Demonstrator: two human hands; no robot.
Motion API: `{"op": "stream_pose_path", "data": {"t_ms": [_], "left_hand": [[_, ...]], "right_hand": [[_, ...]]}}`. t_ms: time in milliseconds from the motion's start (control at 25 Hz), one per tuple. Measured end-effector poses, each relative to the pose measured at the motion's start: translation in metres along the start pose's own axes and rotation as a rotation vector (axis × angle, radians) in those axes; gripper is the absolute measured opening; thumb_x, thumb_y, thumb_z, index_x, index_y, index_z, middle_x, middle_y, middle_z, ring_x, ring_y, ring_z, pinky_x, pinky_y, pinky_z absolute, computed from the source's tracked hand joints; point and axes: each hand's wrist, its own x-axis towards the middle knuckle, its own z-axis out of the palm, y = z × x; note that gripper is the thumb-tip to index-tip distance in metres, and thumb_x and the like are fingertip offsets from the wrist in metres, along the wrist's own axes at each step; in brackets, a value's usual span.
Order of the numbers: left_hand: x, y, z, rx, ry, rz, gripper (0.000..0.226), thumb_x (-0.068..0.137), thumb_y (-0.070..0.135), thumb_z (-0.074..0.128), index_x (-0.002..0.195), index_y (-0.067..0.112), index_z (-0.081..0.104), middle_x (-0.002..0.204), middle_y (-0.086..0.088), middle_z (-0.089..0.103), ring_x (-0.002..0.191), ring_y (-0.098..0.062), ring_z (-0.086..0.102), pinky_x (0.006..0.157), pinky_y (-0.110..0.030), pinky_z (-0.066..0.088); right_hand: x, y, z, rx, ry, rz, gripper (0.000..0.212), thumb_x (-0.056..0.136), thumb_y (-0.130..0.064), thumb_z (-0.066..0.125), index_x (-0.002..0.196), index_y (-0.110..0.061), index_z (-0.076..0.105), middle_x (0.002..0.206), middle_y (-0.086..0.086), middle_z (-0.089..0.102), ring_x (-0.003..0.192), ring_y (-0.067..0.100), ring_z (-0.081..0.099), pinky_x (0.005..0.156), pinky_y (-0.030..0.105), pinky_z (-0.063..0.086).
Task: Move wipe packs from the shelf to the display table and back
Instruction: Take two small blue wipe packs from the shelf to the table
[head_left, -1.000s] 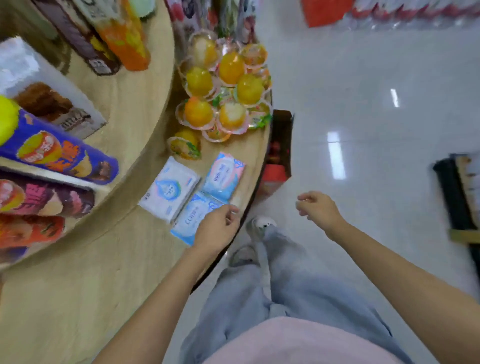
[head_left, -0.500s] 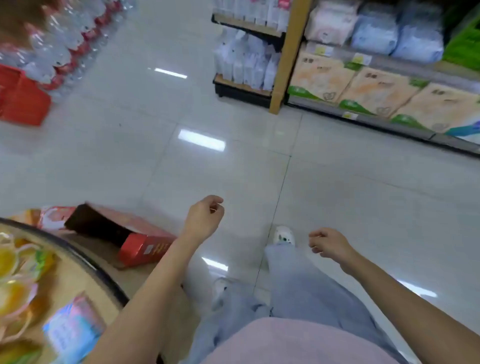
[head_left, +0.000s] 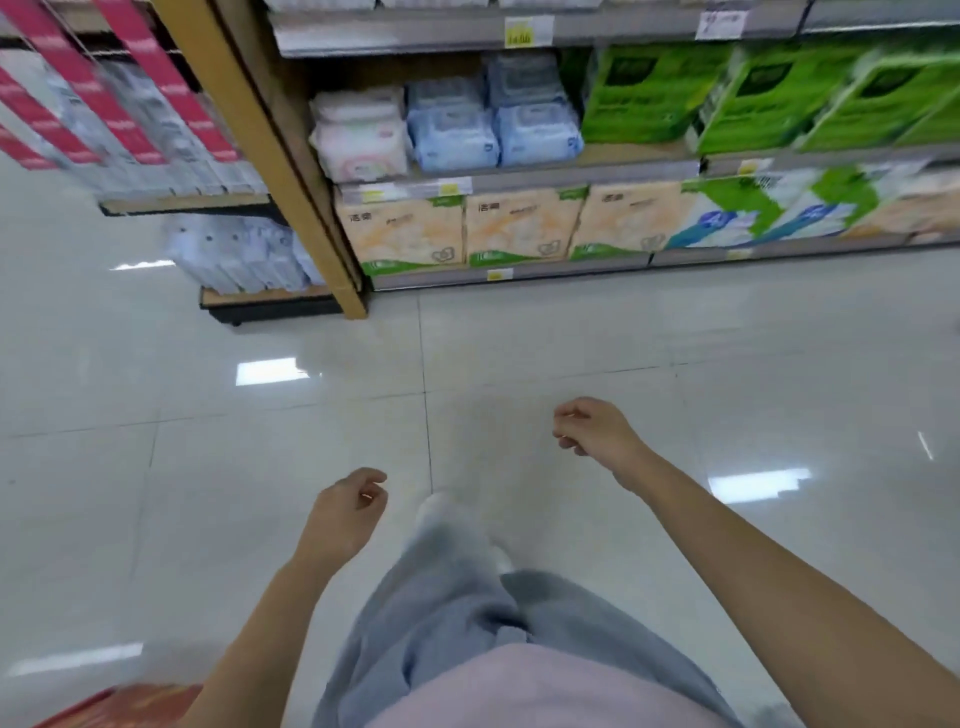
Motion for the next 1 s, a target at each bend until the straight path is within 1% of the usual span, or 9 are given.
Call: {"op": "stream_pose_path", "data": {"t_ms": [160,240,320,360,440,600,720,880,1000], "left_hand": [[0.068,0.046,-0.001,0.018,-0.046,-0.025,0.025,0.09,0.013,0.053,0.112,0.016,0.063,0.095,-0.003,0.066,0.085,-0.018,0.06,0.073,-0.022,0.04],[0.113,0.078,-0.002,0.004,-0.07,-0.021,0.025,0.09,0.014,0.053,0.113,0.016,0.062,0.1,-0.006,0.066,0.088,-0.018,0.06,0.072,-0.022,0.042],[0.159,0.12,-0.005,0.016,-0.11,0.007,0.025,0.091,0.015,0.053,0.114,0.016,0.062,0.105,-0.007,0.066,0.092,-0.02,0.06,0.078,-0.025,0.045],[0.18,0.144,-0.007,0.048,-0.135,0.039,0.025,0.091,0.016,0.052,0.114,0.016,0.062,0.105,-0.006,0.066,0.093,-0.019,0.059,0.081,-0.027,0.046],[0.223,0.204,-0.01,0.125,-0.179,0.143,0.025,0.092,0.018,0.051,0.114,0.017,0.061,0.106,-0.003,0.066,0.093,-0.017,0.059,0.084,-0.028,0.047],[0.295,0.334,-0.019,0.221,-0.212,0.355,0.027,0.094,0.022,0.047,0.118,0.019,0.059,0.109,0.001,0.063,0.094,-0.015,0.058,0.078,-0.026,0.045],[0.329,0.411,-0.015,0.202,-0.206,0.45,0.027,0.094,0.022,0.047,0.118,0.018,0.06,0.108,0.002,0.063,0.097,-0.018,0.062,0.079,-0.028,0.049],[0.357,0.481,0.007,0.136,-0.184,0.453,0.026,0.094,0.021,0.049,0.117,0.018,0.061,0.108,0.002,0.063,0.094,-0.013,0.059,0.077,-0.023,0.044],[0.366,0.53,0.018,-0.021,-0.117,0.445,0.022,0.093,0.019,0.053,0.112,0.019,0.064,0.101,0.0,0.067,0.085,-0.008,0.06,0.068,-0.01,0.043]], "right_hand": [[0.061,-0.043,-0.046,0.094,0.066,-0.009,0.011,0.084,-0.007,0.057,0.09,-0.013,0.063,0.084,0.009,0.064,0.076,0.019,0.06,0.072,0.029,0.046],[0.095,-0.058,-0.073,0.127,0.089,0.005,0.012,0.086,-0.005,0.056,0.095,-0.01,0.063,0.085,0.009,0.063,0.075,0.018,0.059,0.069,0.025,0.045],[0.124,-0.067,-0.102,0.128,0.121,0.033,0.014,0.086,-0.005,0.056,0.098,-0.006,0.064,0.087,0.01,0.064,0.073,0.018,0.059,0.066,0.023,0.045],[0.135,-0.069,-0.116,0.115,0.133,0.062,0.016,0.085,-0.006,0.056,0.099,-0.004,0.064,0.088,0.011,0.065,0.073,0.018,0.06,0.067,0.025,0.045],[0.154,-0.071,-0.148,0.117,0.142,0.121,0.019,0.086,-0.01,0.058,0.103,-0.007,0.064,0.092,0.01,0.067,0.074,0.017,0.061,0.07,0.028,0.045],[0.181,-0.07,-0.209,0.199,0.195,0.223,0.022,0.085,-0.01,0.059,0.107,-0.007,0.063,0.092,0.011,0.067,0.074,0.017,0.061,0.071,0.029,0.045],[0.204,-0.07,-0.248,0.239,0.194,0.246,0.021,0.085,-0.012,0.058,0.105,-0.01,0.063,0.099,0.012,0.068,0.077,0.017,0.063,0.075,0.031,0.047],[0.254,-0.088,-0.312,0.229,0.167,0.189,0.022,0.085,-0.01,0.058,0.106,-0.009,0.063,0.1,0.015,0.069,0.078,0.018,0.063,0.072,0.029,0.046],[0.293,-0.123,-0.369,0.214,0.17,0.075,0.021,0.085,-0.008,0.059,0.106,-0.006,0.064,0.094,0.017,0.068,0.077,0.019,0.06,0.066,0.023,0.044]]}}
